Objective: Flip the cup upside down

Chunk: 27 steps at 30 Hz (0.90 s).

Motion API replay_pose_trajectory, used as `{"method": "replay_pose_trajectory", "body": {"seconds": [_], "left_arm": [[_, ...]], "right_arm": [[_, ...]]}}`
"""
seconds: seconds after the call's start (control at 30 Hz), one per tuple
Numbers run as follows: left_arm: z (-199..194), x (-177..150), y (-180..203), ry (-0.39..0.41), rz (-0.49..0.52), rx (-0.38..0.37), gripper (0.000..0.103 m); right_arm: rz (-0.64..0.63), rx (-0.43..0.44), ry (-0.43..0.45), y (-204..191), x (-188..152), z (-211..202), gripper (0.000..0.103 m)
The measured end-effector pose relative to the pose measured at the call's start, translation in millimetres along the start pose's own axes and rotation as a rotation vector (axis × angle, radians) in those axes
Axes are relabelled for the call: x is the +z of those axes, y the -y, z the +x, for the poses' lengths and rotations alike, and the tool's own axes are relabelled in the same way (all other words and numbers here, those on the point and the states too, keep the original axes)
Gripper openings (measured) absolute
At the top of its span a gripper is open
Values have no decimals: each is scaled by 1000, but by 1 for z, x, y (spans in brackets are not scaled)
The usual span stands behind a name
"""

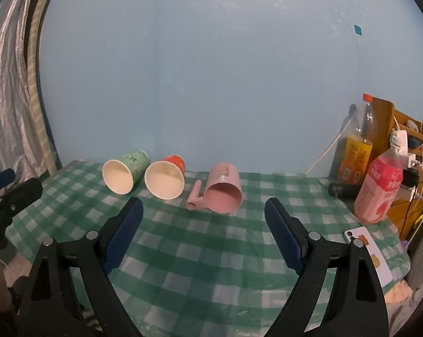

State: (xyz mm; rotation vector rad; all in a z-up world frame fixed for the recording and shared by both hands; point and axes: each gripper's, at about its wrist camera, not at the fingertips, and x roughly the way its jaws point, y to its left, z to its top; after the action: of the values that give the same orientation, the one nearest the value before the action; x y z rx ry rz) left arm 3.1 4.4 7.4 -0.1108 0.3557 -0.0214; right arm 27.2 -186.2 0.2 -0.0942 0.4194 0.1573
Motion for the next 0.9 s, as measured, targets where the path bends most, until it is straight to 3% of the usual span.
{"method": "replay_pose_trajectory", "body": {"seconds": [0.9], "left_arm": [[4, -12, 7, -19, 21, -6, 103]], "right_arm": [[20, 19, -41, 5, -10, 15, 87]]}}
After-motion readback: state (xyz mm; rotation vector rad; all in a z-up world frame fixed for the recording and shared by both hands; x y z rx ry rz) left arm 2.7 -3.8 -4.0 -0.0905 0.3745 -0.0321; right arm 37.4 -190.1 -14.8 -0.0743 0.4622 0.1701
